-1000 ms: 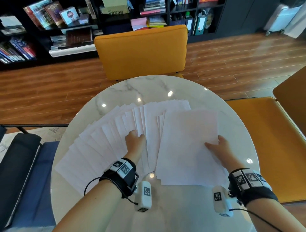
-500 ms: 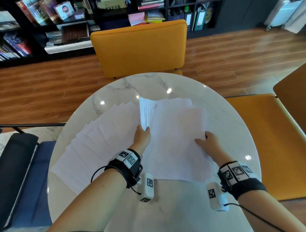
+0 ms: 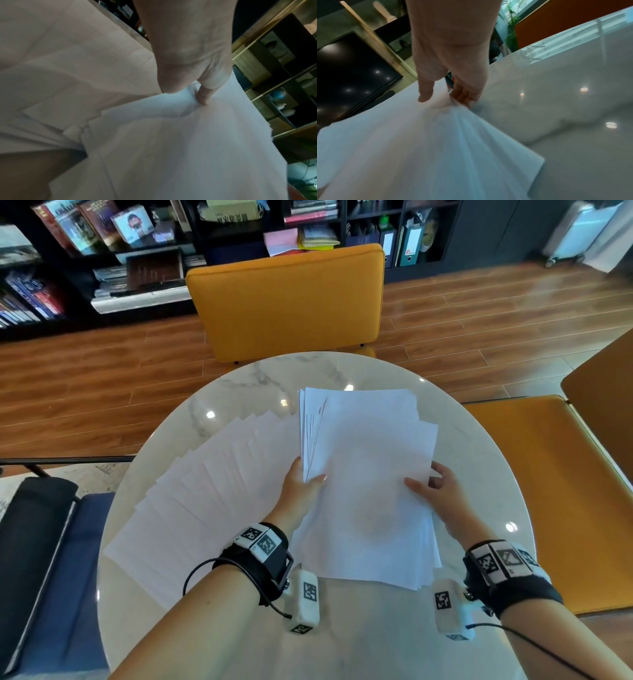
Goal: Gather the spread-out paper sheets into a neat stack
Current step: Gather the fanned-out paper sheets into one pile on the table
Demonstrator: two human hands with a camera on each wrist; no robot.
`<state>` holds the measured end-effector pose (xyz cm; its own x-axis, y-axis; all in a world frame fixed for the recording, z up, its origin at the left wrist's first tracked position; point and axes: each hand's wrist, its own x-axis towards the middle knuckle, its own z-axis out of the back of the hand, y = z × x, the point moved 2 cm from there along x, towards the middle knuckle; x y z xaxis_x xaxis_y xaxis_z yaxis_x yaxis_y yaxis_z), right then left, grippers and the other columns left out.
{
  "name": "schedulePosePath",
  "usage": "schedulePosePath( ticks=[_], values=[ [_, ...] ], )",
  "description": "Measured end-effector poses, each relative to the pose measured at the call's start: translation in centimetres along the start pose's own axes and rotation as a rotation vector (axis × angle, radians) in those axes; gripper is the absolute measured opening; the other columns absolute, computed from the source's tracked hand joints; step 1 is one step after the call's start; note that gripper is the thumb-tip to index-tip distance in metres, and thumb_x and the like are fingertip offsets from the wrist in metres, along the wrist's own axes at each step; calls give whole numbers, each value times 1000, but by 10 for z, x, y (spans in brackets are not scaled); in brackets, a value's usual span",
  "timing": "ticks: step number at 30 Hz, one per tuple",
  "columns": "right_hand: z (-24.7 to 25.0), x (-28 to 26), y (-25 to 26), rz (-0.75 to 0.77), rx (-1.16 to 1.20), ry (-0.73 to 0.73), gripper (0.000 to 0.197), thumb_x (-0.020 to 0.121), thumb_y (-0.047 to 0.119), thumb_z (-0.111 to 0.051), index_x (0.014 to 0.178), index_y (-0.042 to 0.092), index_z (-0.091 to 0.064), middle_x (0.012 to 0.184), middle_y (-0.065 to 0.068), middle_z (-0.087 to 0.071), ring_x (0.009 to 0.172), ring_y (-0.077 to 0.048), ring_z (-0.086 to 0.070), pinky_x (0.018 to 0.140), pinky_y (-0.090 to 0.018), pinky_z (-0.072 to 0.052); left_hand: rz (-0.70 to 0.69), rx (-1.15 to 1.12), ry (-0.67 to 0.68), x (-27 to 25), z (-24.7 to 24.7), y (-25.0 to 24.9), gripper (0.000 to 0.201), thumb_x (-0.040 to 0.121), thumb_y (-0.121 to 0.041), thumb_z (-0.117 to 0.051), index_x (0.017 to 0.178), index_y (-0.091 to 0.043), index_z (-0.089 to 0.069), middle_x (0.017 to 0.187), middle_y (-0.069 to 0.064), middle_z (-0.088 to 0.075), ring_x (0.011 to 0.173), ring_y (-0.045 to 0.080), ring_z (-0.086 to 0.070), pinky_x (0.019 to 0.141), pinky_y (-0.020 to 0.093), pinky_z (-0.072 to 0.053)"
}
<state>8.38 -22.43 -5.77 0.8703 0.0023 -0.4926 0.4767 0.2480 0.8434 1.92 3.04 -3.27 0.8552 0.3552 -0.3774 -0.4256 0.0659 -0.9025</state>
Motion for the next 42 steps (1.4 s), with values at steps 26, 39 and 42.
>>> schedulePosePath(
  ticks=[26, 39, 42],
  values=[
    [-26, -13, 9, -55, -117, 101, 39, 79, -6, -65, 117, -7, -59, 104, -20, -64, 67, -19, -58, 53, -24, -50, 307, -195, -383, -9, 80, 34, 20, 88, -6, -47, 91, -19, -61, 99, 4, -57, 86, 20, -53, 73, 26, -45],
    [-41, -9, 23, 2, -205, 143, 40, 78, 2, -69, 117, -3, -60, 105, -20, -67, 84, -26, -61, 57, -23, -46, 385, -130, -286, 9, 70, 31, 15, 89, -6, -54, 80, -18, -52, 91, 2, -56, 74, 13, -52, 66, 23, -41],
    [-48, -7, 24, 21, -249, 173, 43, 79, 7, -70, 120, 0, -59, 114, -18, -66, 91, -26, -62, 66, -26, -49, 376, -85, -267, 11, 62, 24, 47, 90, -15, -57, 134, -7, -44, 125, 4, -51, 111, 24, -54, 90, 29, -42]
  ],
)
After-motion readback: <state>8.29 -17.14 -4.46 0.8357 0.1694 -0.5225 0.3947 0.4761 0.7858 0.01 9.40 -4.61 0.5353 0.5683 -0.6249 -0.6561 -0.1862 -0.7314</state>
